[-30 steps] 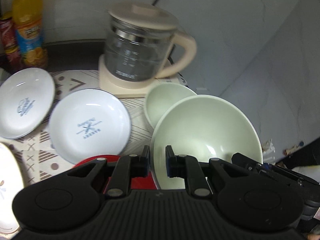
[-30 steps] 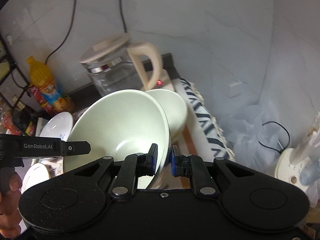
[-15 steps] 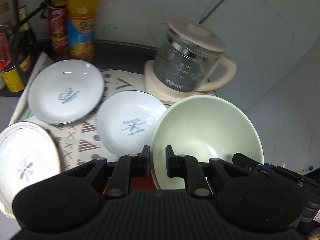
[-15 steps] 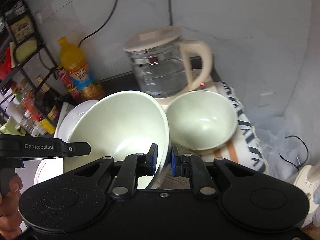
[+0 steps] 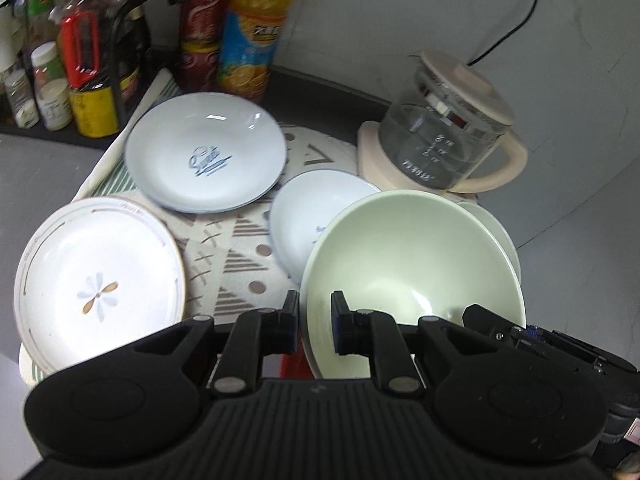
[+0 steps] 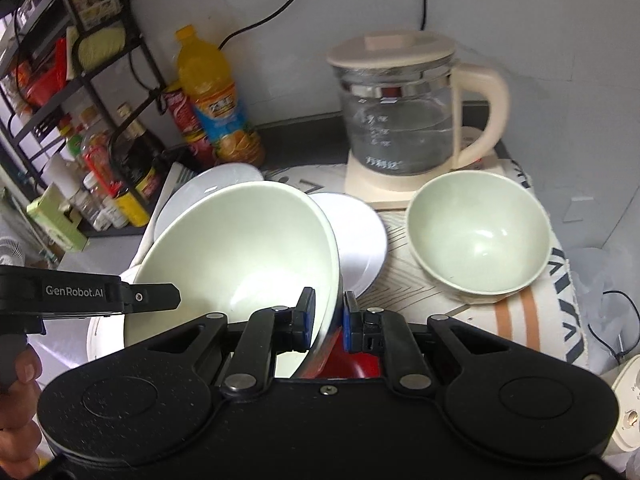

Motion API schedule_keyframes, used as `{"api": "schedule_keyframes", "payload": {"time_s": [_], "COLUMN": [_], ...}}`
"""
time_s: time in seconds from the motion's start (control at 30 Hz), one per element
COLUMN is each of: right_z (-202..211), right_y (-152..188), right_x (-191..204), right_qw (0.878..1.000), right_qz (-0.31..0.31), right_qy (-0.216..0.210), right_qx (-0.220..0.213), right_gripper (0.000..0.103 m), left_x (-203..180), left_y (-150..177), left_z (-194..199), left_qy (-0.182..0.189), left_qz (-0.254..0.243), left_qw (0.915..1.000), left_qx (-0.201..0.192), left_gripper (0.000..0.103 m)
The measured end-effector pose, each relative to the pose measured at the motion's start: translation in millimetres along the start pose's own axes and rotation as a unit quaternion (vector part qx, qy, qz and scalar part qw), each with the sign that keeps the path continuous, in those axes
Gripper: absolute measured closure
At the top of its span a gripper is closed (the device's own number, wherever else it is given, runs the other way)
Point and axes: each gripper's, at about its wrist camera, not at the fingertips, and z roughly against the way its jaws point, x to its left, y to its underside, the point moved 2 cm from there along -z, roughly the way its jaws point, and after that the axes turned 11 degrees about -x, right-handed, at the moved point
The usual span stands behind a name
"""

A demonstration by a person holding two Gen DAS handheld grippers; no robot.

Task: Organize plates and bowls
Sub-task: 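Carry the large green bowl over the red bowl and lower it inside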

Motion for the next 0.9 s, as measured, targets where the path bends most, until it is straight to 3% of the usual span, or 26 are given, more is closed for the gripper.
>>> {"api": "schedule_keyframes", "payload": {"time_s": [0.5,0.9], "right_z": [-20.1,-34.3], "right_y": [15.8,26.7], "right_x": [12.3,4.2], "right_qw": [0.999,0.998], "right_qz": [0.023,0.035], "right_qy": [-0.01,0.025], "right_qx": [0.036,0.037], "right_gripper": [0.089,0.091], "left_x": [28.4,36.8], "left_y": [27.6,31.4], "left_z": [-9.7,-18.3], "left_qy": [-0.019,-0.028], "left_qz": [0.033,0.035], "left_qw": [0.9982,0.9974], "left_qx": [0.047,0.056], "left_gripper": [0.089,0.089]}}
